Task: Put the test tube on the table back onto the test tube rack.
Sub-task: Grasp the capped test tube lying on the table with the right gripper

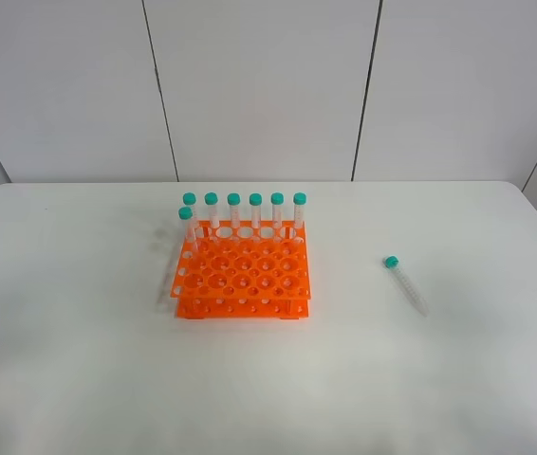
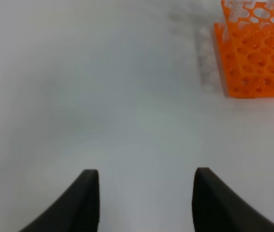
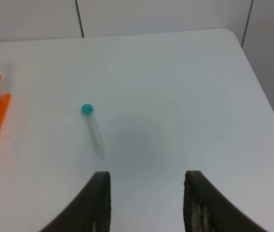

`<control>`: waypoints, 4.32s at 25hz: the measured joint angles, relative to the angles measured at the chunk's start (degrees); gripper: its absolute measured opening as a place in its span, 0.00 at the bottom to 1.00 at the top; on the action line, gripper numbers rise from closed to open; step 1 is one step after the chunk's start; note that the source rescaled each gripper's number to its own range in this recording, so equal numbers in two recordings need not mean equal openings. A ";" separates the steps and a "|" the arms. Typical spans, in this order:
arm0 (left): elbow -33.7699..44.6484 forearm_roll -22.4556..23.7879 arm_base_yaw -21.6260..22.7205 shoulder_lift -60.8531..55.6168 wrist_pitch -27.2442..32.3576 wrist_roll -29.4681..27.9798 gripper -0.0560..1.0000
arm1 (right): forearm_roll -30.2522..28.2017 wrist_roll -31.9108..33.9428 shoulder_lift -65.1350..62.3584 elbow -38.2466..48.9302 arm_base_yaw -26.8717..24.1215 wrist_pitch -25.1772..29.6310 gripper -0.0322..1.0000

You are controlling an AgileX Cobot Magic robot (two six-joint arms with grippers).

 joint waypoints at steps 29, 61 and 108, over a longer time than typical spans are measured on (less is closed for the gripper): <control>0.00 0.00 0.00 0.00 0.00 0.00 1.00 | 26.25 -27.68 62.58 -16.94 0.80 -16.59 1.00; 0.00 0.00 0.00 0.00 0.00 0.00 1.00 | 18.84 -23.78 98.30 -18.22 6.34 -31.37 0.98; 0.00 0.00 0.00 0.00 0.00 0.05 1.00 | 17.39 -23.95 110.43 -27.25 6.34 -25.46 0.04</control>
